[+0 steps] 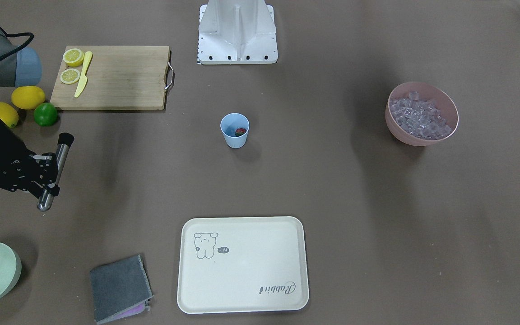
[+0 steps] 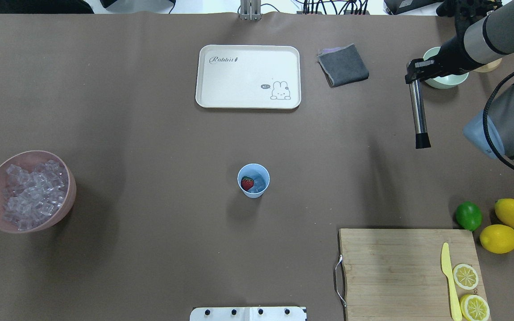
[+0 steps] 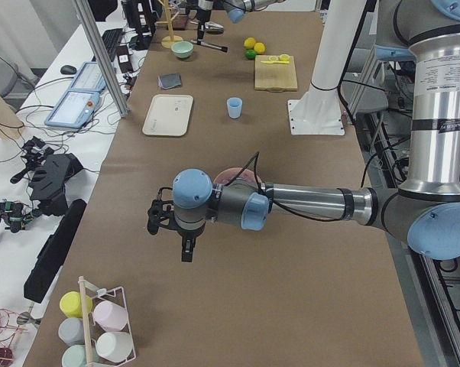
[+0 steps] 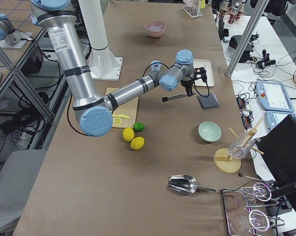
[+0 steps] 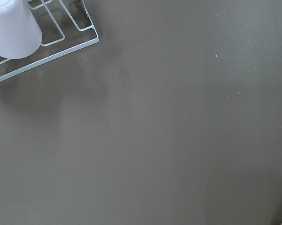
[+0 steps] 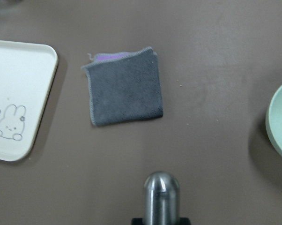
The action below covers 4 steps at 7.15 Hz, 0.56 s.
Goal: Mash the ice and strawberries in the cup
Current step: 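Lift the metal muddler with the right gripper and carry it toward the cup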
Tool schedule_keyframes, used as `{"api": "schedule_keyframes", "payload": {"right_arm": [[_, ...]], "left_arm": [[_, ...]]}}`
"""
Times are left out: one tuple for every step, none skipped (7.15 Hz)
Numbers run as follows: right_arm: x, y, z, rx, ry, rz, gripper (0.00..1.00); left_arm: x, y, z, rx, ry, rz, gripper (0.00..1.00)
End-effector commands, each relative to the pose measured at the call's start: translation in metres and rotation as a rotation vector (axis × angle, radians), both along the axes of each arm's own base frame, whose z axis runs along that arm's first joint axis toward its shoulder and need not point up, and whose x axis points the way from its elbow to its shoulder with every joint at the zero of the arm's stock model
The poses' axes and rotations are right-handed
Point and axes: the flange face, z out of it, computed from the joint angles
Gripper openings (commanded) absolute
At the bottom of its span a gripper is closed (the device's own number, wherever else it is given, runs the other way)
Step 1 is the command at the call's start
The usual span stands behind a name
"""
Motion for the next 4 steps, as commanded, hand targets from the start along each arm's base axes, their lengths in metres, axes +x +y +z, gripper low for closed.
{"api": "schedule_keyframes", "payload": {"right_arm": [[-0.022,0.018,-0.022,0.128,-0.112,0.109,0.00],[-0.058,0.037,-0.030,0.197,-0.169,0.148,0.00],[-0.095,0.060,-0.040,0.262,-0.228,0.186,0.00],[-0.116,0.077,-0.060,0.292,-0.299,0.239,0.00]], "left_arm": [[0.000,0.004,0.004,-0.009,0.001,-0.001,0.98],[-0.001,0.005,0.007,-0.014,-0.001,-0.001,0.98],[0.000,0.005,0.007,-0.014,0.001,-0.001,0.98],[0.000,0.005,0.007,-0.015,0.001,-0.001,0.98]]}}
